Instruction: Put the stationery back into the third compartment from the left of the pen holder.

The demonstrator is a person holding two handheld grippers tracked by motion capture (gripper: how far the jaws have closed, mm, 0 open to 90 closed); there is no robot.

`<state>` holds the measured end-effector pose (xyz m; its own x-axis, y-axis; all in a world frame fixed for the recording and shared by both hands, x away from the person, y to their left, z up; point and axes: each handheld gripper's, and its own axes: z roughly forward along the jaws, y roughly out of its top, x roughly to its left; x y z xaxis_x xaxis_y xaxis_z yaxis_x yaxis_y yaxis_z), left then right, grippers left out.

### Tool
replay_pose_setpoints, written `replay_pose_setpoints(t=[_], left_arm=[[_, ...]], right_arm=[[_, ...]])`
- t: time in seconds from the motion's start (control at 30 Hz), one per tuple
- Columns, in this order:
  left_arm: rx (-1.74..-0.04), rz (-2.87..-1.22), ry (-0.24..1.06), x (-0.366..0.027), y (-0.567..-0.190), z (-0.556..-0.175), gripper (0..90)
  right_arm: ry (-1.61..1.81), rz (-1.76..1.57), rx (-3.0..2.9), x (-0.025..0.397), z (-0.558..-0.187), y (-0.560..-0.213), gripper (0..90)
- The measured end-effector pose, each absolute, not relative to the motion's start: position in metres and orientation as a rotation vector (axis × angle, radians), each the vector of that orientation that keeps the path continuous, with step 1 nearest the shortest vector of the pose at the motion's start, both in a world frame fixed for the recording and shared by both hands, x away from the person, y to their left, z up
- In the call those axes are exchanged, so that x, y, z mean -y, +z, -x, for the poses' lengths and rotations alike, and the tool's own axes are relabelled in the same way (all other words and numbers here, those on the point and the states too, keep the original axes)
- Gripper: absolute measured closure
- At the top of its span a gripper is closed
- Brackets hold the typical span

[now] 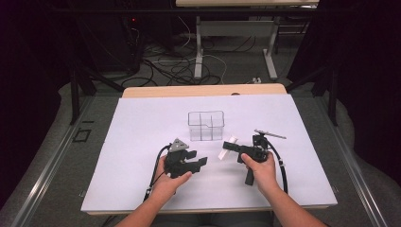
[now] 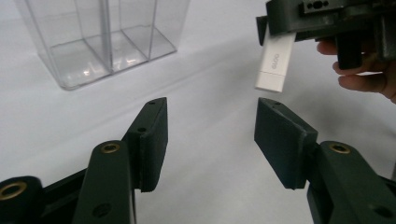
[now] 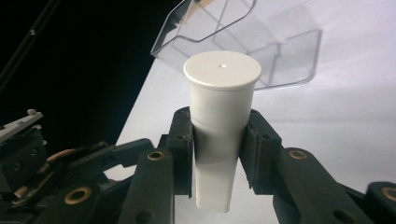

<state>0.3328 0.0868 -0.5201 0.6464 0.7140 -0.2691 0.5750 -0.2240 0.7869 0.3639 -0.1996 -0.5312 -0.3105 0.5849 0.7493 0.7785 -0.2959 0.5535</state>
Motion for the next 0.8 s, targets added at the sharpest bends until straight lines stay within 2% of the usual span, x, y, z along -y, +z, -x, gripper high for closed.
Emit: replay_pose_setpoints(t=[0.07,0.17,0.23,0.37,0.53,0.73,0.8], left_arm=[[-1.029,-1.901,0.192,-0.09,-0.52,-0.335,40.8],[-1.05,-1.923,0.327,-0.096,-0.519,-0.336,38.3],[-1.064,-1.909,0.352,-0.1,-0.519,-0.338,38.4],[-1.1,-1.881,0.356,-0.109,-0.518,-0.341,37.3],[-1.176,-1.813,0.399,-0.123,-0.517,-0.345,31.1],[-1.235,-1.77,0.373,-0.14,-0.515,-0.353,16.4],[-1.262,-1.759,0.374,-0.145,-0.514,-0.355,15.6]], right_arm=[[-1.672,1.757,1.751,0.203,-0.364,-0.532,67.8],[-1.685,1.764,1.746,0.208,-0.366,-0.531,67.8],[-1.696,1.771,1.74,0.211,-0.366,-0.53,67.8],[-1.7,1.802,1.724,0.214,-0.367,-0.528,67.8],[-1.722,1.817,1.779,0.215,-0.369,-0.529,67.8],[-1.742,1.844,1.8,0.216,-0.368,-0.526,67.8],[-1.74,1.846,1.807,0.216,-0.369,-0.525,67.8]])
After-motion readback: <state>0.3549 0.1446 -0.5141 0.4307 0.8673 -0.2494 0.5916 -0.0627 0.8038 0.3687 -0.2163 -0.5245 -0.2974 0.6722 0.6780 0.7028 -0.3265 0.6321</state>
